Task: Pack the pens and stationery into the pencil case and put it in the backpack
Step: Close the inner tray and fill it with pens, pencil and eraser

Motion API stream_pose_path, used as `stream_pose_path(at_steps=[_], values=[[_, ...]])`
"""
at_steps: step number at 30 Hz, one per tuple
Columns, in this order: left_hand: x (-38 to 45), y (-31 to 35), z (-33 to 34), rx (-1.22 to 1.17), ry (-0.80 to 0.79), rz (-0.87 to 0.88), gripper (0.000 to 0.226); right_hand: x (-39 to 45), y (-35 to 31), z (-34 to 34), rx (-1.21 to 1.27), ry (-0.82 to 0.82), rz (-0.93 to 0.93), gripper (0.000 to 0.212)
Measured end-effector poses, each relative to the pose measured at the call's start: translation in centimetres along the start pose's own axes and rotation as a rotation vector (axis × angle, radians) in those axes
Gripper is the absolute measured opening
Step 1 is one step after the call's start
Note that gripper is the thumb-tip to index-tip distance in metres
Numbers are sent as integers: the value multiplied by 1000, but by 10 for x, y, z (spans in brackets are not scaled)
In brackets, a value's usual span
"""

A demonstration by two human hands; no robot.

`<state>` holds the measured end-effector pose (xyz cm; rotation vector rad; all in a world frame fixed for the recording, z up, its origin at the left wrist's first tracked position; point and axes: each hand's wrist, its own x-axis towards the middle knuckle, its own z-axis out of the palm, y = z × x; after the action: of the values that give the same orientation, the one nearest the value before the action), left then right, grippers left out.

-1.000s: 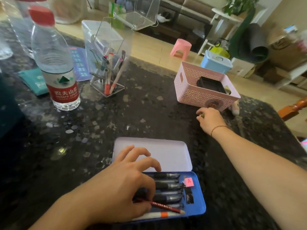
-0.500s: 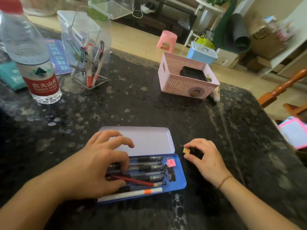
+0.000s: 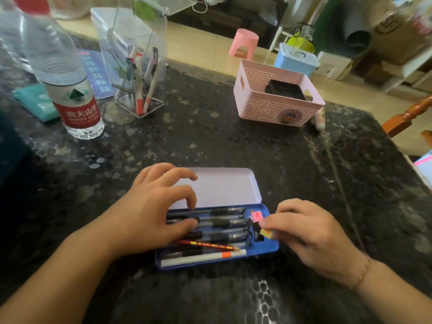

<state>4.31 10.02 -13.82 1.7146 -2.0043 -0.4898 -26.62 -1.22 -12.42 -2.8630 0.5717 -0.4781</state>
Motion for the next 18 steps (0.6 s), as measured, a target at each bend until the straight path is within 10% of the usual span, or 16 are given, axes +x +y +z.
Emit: stream_pose_path(at_steps=[9, 18], values=[[4, -15, 4, 125, 105, -466, 75, -3, -4, 13, 29, -5, 13, 17], [9, -12, 0, -224, 162, -506, 70, -3, -24, 22, 147, 82, 542, 33]])
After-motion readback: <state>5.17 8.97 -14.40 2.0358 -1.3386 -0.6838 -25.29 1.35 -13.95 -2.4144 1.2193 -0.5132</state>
